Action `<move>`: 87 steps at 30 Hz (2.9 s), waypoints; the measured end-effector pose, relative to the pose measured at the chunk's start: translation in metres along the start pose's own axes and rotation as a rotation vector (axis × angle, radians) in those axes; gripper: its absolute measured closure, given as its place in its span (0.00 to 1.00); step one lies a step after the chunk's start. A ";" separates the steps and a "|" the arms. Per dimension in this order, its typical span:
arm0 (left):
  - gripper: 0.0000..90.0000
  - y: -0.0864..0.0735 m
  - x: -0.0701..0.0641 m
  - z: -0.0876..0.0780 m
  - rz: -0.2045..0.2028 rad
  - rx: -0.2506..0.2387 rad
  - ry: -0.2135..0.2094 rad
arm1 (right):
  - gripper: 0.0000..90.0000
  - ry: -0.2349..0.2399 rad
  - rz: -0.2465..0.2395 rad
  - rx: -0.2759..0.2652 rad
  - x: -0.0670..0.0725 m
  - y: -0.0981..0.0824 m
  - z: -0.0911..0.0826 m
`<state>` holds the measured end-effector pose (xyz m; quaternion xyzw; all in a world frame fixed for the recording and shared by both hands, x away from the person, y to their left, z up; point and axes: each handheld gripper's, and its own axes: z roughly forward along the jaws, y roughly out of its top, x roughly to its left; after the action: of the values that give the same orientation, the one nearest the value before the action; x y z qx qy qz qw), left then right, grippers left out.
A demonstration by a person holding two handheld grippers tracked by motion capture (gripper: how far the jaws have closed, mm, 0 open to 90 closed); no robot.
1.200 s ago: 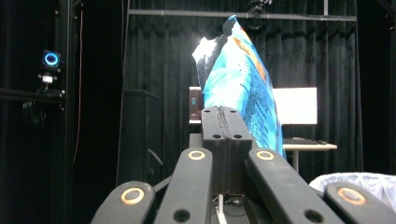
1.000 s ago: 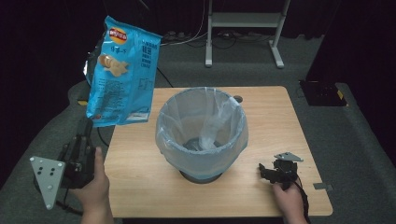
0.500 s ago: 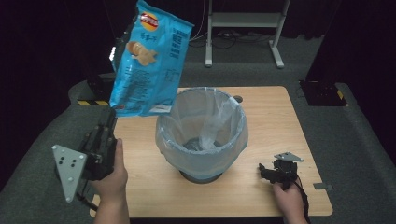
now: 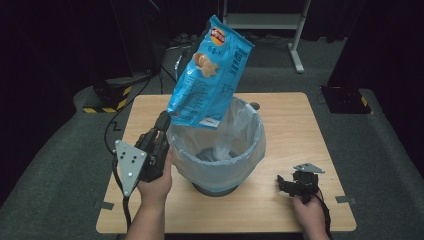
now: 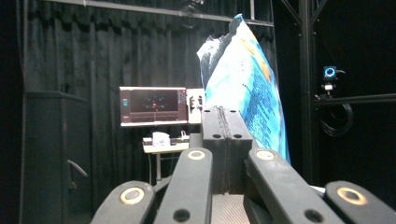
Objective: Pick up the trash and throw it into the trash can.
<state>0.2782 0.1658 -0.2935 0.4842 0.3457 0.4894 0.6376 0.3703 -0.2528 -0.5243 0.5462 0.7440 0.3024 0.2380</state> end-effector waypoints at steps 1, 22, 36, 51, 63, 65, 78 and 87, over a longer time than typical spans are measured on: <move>1.00 -0.002 -0.004 0.003 0.002 0.010 -0.011 | 0.15 0.003 0.000 -0.001 0.000 0.000 0.000; 0.99 -0.011 -0.026 0.017 0.019 0.066 -0.071 | 0.15 0.011 -0.011 -0.001 0.000 0.000 0.000; 0.98 -0.013 -0.028 0.027 0.040 0.145 -0.091 | 0.15 0.013 -0.013 -0.002 0.000 0.000 0.000; 0.55 -0.015 -0.022 0.030 0.042 0.237 -0.097 | 0.15 0.017 -0.011 0.000 0.001 -0.001 -0.001; 0.54 -0.013 -0.017 0.025 0.037 0.230 -0.109 | 0.15 0.017 -0.014 -0.001 0.001 0.000 -0.001; 0.54 -0.014 -0.014 0.024 0.035 0.236 -0.110 | 0.15 0.017 -0.013 -0.001 0.001 0.000 -0.001; 0.49 -0.025 0.015 0.002 0.022 0.274 -0.054 | 0.15 0.017 -0.016 -0.002 0.001 0.000 -0.001; 0.50 -0.055 0.054 -0.024 -0.017 0.343 0.020 | 0.15 0.017 -0.016 -0.002 0.001 0.000 -0.001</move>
<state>0.2875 0.2214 -0.3516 0.5783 0.4344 0.4226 0.5462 0.3694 -0.2524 -0.5243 0.5375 0.7501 0.3058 0.2344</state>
